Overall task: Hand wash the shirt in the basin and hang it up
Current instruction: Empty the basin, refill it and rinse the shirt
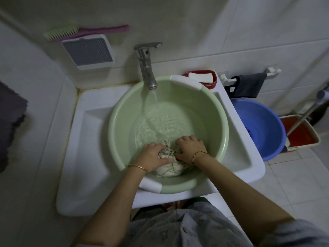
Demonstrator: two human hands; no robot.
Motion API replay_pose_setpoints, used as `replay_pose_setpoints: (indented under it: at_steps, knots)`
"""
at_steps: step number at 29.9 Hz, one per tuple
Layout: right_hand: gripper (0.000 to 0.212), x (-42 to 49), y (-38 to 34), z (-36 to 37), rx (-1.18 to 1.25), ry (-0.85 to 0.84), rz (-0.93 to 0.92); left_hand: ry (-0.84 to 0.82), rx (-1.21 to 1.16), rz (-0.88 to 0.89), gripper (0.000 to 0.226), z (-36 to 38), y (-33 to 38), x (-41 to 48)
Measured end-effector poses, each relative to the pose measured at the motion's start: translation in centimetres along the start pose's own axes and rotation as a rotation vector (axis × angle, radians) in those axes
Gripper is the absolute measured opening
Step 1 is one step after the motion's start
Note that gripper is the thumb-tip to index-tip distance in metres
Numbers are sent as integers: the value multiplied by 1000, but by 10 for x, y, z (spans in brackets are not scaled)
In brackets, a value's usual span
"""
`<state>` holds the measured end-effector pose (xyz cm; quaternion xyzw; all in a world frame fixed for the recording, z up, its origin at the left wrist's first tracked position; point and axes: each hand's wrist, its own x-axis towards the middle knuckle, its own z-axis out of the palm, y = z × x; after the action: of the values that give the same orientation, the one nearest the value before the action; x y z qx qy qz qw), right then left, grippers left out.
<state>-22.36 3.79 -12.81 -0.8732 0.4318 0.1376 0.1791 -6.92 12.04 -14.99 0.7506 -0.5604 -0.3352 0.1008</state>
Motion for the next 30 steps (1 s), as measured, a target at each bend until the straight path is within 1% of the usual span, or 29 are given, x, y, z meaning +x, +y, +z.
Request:
replay_pose_setpoints:
  at_steps: [30]
  knots:
    - [52,1,1,1,3,-3,-6,8,18,3,61,-2,4,-2]
